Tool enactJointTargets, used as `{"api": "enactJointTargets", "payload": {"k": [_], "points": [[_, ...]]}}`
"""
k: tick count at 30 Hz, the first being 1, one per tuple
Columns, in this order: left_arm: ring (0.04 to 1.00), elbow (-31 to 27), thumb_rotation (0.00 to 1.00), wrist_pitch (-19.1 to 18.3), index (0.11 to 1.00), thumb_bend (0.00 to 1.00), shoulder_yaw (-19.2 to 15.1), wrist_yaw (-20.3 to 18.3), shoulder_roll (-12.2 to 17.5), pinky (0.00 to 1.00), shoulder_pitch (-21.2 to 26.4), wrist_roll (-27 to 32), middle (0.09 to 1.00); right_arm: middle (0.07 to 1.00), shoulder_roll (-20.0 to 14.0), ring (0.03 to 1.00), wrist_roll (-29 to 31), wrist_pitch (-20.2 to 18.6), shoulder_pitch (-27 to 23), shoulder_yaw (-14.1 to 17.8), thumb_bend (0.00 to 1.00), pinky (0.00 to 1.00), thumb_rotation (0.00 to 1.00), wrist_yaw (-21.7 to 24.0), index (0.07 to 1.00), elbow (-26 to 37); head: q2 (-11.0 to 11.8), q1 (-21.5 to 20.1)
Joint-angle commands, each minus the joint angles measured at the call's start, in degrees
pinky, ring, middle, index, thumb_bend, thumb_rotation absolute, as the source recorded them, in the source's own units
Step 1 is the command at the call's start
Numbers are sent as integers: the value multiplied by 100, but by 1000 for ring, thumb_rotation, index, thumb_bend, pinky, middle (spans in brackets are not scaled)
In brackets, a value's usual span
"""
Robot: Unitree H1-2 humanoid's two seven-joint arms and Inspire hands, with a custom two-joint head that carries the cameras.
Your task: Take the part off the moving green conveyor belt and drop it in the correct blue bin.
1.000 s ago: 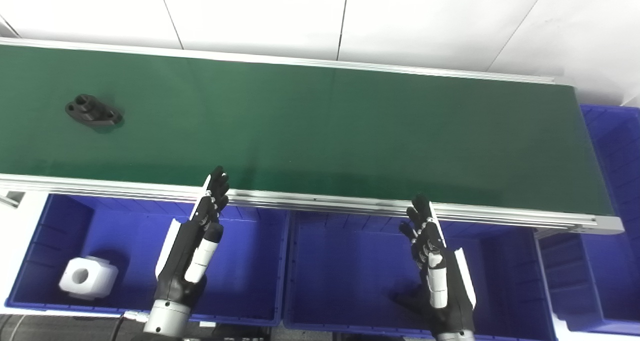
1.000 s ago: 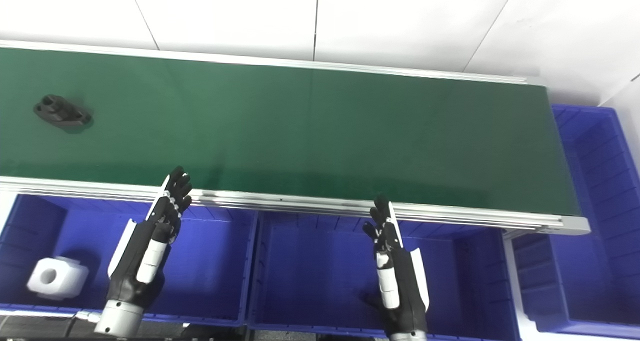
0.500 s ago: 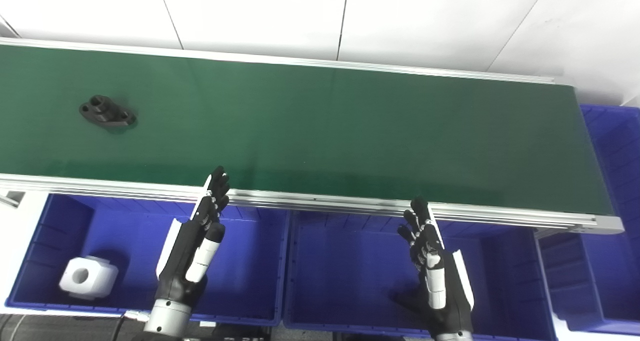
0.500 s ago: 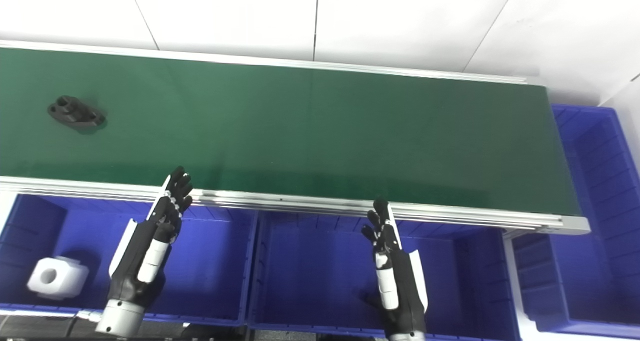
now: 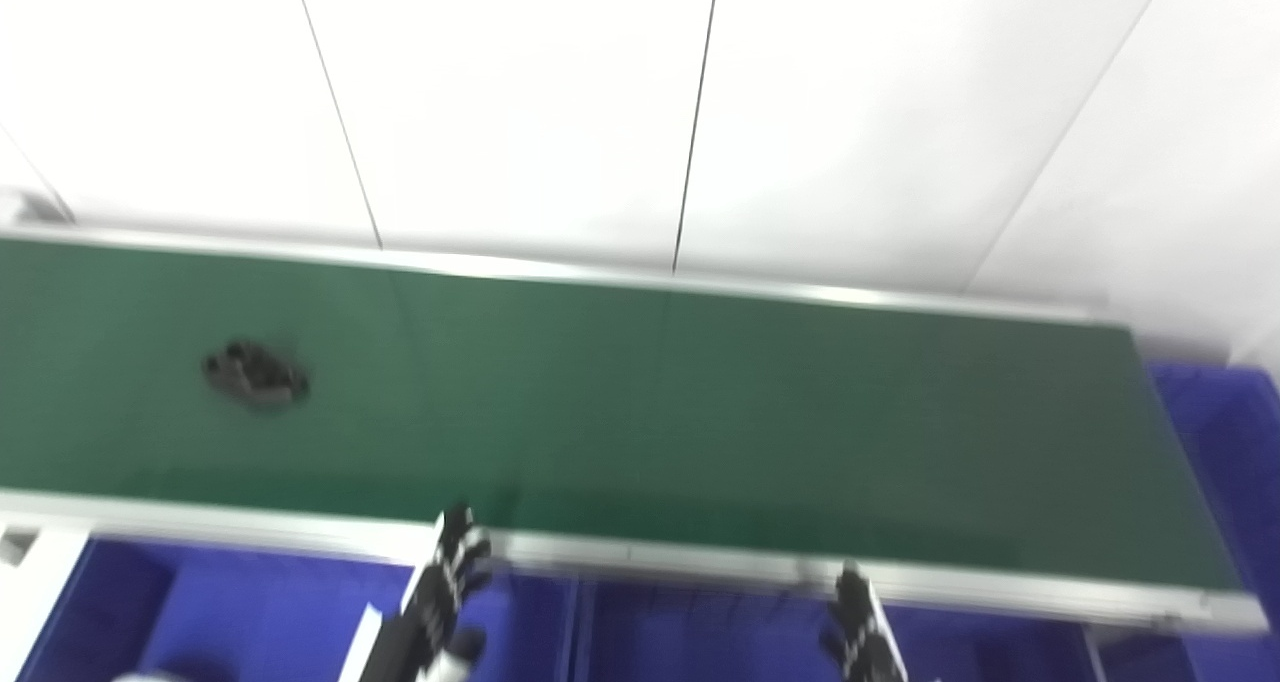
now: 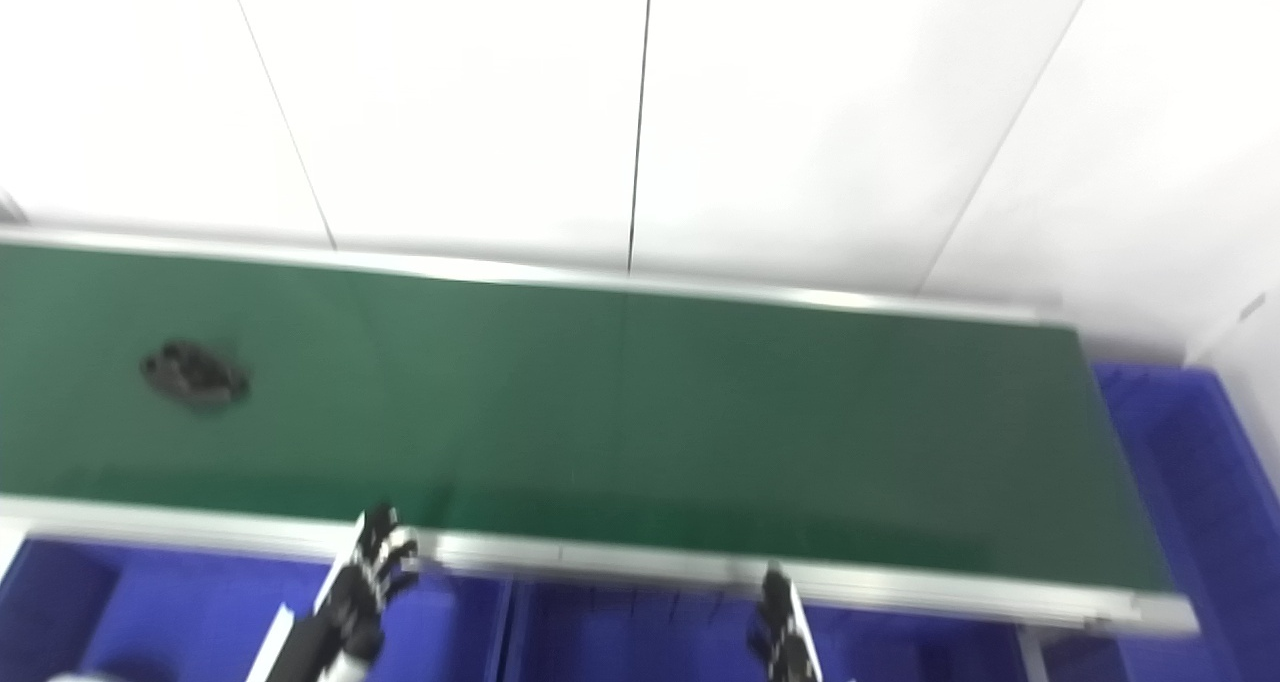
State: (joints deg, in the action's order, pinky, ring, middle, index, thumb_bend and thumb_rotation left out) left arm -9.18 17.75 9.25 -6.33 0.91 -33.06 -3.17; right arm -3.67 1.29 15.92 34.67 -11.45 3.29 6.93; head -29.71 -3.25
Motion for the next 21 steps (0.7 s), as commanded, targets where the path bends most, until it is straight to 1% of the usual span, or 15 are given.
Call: {"api": "enactJointTargets", "payload": {"k": [1,7,12,15,17,20,21], "points": [[927,-106,826,195,1000,700,13,74,-15,862,33,-47,984,1000,-8,992,47,410,-41,16,876,962,997,91,1000,33,12,26],[922,-85,802,216,1000,655,39,92,-26,855,55,-36,978,1000,-13,994,57,425,-61,48,878,966,993,133,1000,4,6,137],[930,-22,802,259,1000,655,72,99,-34,866,70,-46,981,1000,-32,996,150,441,-74,74,879,978,988,194,1000,-31,58,241],[934,10,803,260,1000,659,109,122,-75,870,83,-78,980,1000,-72,1000,196,433,-87,115,885,983,985,237,1000,-51,73,449],[922,2,798,202,1000,687,156,163,-137,844,82,-168,966,1000,-129,1000,276,428,-105,162,890,984,981,281,1000,-57,102,713],[908,74,806,220,1000,716,247,288,-270,812,110,-423,950,1000,-233,1000,475,431,-124,260,911,987,976,390,1000,-66,89,1168],[901,111,808,262,1000,726,269,322,-304,801,123,-477,943,1000,-255,1000,518,433,-127,285,916,993,974,420,1000,-71,89,1168]]}}
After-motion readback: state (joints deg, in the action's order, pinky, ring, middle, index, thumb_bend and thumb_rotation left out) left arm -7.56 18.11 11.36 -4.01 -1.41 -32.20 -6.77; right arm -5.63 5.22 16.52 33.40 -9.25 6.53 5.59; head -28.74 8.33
